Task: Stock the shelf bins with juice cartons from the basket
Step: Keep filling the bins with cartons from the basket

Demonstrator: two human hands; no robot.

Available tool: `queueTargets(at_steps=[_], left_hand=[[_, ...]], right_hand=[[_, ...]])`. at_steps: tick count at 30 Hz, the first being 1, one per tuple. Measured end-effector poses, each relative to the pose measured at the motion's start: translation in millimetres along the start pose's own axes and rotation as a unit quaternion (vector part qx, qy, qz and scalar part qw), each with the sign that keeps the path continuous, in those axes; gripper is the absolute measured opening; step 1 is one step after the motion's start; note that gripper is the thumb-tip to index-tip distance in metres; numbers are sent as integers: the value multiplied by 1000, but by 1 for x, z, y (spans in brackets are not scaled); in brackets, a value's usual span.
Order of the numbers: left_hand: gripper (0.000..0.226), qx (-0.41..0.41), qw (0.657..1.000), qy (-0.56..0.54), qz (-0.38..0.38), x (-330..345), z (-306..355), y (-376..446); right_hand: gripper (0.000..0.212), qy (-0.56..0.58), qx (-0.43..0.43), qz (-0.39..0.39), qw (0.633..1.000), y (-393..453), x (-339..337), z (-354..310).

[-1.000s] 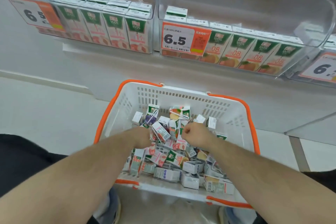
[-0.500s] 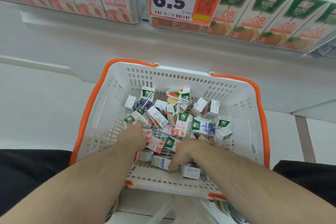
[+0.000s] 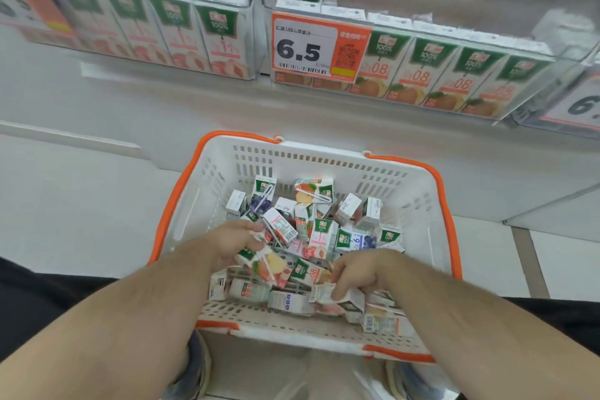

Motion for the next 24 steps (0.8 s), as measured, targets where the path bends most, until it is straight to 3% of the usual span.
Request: queueTargets(at_steps=[2, 6, 8, 10, 13, 17, 22, 24], left_hand=[[35, 20, 999, -32, -15, 3, 19, -14], [35, 47, 992, -113, -26, 2, 61, -43], [38, 55, 987, -149, -9, 1, 79, -56], [41, 87, 987, -132, -6, 0, 99, -73], [27, 171, 985, -1, 14, -3, 128, -97], [12, 313, 935, 166, -16, -6, 170, -128], [51, 388, 890, 230, -64, -5, 205, -175], [53, 404, 879, 237, -86, -4, 211, -185]], right_hand=[[58, 135, 13, -22, 991, -7, -9, 2], [19, 327, 6, -5, 945, -23, -36, -7], [25, 368, -11, 20, 930, -38, -53, -16], [34, 369, -33, 28, 929, -58, -71, -28], [37, 334, -63, 27, 940, -95, -93, -51], [38, 230, -120, 60, 964, -141, -122, -77], [20, 204, -215, 117, 948, -178, -145, -99], [35, 231, -266, 150, 924, -187, -152, -105]])
Point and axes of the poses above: each hand's wrist, its own y-axis towards the middle knuckle, its own x-axis out of the palm, z = x × y, the point moved 5 cm from there along y, towards the middle knuckle, and after that the axes turned 12 degrees about z, right-handed, at the moved point
